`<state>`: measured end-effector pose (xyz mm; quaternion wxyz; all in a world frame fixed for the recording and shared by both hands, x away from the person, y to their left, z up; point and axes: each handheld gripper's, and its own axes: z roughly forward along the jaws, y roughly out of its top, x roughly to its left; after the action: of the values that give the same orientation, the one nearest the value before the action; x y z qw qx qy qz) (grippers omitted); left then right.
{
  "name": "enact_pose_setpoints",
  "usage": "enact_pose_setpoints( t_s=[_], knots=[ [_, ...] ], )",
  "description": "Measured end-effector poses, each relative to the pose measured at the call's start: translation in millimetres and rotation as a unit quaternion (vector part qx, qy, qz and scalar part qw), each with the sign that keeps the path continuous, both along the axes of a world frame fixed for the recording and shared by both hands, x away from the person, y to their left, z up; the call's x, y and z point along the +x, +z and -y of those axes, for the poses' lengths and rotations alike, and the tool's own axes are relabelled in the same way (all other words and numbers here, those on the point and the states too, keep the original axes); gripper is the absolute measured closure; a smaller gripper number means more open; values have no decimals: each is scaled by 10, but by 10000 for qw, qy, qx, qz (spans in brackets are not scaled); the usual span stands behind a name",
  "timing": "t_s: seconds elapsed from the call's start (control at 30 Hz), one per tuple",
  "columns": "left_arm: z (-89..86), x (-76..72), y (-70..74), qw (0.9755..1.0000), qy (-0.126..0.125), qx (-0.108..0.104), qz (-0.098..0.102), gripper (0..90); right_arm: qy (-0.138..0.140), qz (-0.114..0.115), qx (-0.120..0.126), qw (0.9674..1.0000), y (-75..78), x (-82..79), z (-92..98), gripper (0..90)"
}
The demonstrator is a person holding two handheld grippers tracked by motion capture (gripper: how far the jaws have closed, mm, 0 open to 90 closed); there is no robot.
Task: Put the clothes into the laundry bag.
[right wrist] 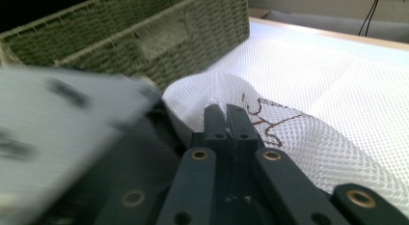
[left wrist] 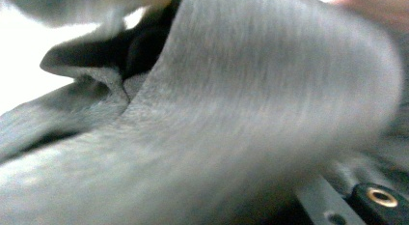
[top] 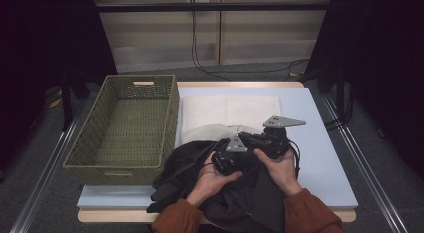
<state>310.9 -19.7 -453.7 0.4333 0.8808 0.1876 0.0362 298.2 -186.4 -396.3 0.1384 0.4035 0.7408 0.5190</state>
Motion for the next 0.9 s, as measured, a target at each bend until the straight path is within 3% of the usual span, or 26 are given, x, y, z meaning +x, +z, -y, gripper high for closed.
enact_pose_setpoints(
  t_s=[0.07, 0.23, 0.3, 0.4, 0.53, 0.73, 0.8, 0.9],
  knots=[
    [-5, 68, -60, 9999, 119, -74, -80, 809, 0, 52, 109, 9999, 54, -26, 21, 896],
    [-4, 89, -67, 9997, 247, 11, -17, 810, -5, 26, 108, 9999, 97, -63, 39, 896],
    [-18, 103, -80, 9996, 273, -75, -90, 809, 11, 19, 78, 10000, 78, -79, 45, 896],
    [-69, 164, -82, 9984, 329, -262, -380, 798, 40, 4, 8, 10000, 30, -111, 48, 896],
    [-129, 140, -62, 9973, 394, -435, -431, 740, 55, -89, -86, 9999, -69, -140, 37, 896],
    [-297, -20, 125, 9984, 399, -308, -243, 595, 62, -105, -57, 9999, -89, -131, 48, 896],
    [-398, -59, 194, 9979, 394, -411, -293, 551, 43, -129, -50, 9999, -101, -124, 59, 896],
    [-553, -135, 333, 9984, 401, -373, -144, 459, 59, -109, -69, 9999, -102, -116, 60, 896]
  ],
)
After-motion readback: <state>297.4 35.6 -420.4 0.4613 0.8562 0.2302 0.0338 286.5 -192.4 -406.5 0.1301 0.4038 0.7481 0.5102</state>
